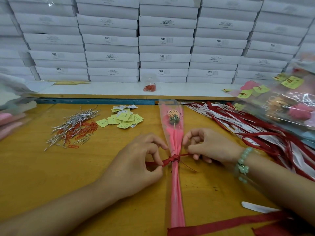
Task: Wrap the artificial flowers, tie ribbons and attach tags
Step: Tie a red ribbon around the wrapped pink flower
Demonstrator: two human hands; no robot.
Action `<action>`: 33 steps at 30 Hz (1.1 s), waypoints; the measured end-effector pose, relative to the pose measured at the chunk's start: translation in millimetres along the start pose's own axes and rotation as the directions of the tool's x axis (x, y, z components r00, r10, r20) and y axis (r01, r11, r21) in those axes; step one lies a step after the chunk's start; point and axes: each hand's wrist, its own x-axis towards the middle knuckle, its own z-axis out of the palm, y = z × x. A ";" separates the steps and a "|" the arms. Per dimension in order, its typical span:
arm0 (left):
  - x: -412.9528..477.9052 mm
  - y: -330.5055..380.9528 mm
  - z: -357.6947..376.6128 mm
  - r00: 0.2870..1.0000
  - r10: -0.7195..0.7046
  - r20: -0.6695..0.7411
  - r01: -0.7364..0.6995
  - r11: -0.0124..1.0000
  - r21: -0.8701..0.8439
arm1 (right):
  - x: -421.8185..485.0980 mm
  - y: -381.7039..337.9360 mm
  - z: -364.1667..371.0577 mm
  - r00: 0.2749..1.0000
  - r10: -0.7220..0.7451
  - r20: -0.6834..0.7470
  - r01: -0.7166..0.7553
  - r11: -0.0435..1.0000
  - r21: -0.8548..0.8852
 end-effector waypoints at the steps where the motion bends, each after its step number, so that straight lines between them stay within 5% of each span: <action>1: -0.1 -1.2 -0.2 1.000 -0.008 0.009 0.008 1.000 -0.007 | 0.1 0.1 -0.7 1.000 0.003 0.008 -0.003 1.000 -0.009; 6: -0.5 -3.9 -0.5 1.000 -0.008 0.029 0.010 0.998 -0.060 | 0.5 0.2 -2.0 0.999 0.003 0.033 -0.003 1.000 -0.016; 12: 0.2 -4.8 0.1 0.993 -0.068 0.099 0.077 0.993 -0.084 | 2.0 3.0 -1.7 0.997 -0.001 -0.072 0.014 0.983 0.184; 17: 0.2 -6.5 1.5 0.973 -0.073 0.220 0.104 0.986 -0.133 | 2.2 9.4 4.2 0.979 -0.180 -0.096 0.179 0.984 -0.024; 26: 0.8 -2.7 -0.7 0.999 0.002 0.042 0.006 0.980 -0.198 | 1.8 10.9 4.9 0.970 -0.243 0.021 0.243 0.970 0.031; 33: -2.1 0.4 -3.5 0.991 0.125 0.050 -0.108 0.960 -0.260 | -1.0 8.5 3.8 0.940 -0.310 0.146 0.296 0.949 0.109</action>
